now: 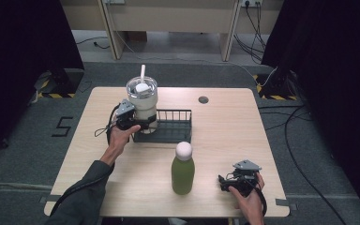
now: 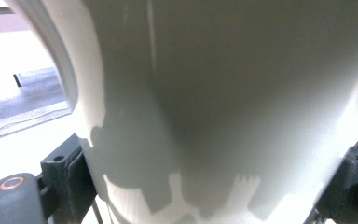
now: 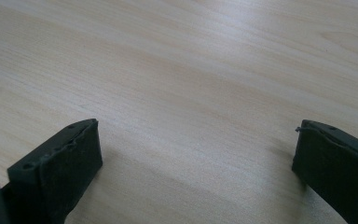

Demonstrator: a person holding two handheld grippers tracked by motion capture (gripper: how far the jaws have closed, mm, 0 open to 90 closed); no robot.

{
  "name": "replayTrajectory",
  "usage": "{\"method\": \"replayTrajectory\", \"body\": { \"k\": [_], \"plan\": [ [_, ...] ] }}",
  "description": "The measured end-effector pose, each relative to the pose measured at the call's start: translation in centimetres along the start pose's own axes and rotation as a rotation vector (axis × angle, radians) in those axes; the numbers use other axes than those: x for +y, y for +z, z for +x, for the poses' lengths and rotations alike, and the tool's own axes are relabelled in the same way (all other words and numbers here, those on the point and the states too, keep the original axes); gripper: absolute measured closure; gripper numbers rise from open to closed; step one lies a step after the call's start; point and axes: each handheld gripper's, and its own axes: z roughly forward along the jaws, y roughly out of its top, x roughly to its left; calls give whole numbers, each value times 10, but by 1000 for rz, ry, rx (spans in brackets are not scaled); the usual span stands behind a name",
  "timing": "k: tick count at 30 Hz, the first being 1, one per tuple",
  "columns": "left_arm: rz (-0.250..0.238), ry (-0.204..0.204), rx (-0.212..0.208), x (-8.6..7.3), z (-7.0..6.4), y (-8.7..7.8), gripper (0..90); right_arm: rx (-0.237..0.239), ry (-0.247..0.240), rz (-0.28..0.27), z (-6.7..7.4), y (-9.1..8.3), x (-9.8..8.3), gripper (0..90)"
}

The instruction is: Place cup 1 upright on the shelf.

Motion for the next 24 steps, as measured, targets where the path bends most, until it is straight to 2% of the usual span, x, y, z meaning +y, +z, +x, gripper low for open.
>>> {"method": "replayTrajectory", "body": {
  "k": [6,11,24],
  "plan": [
    [-9,5,6,-2,-1,-2,107,0,0,0,0,0,0,13],
    [-17,33,13,-5,-4,-3,106,0,-1,0,1,0,0,13],
    [-34,31,14,-7,-4,-3,101,1,-1,0,1,0,0,13]
  ]
}}
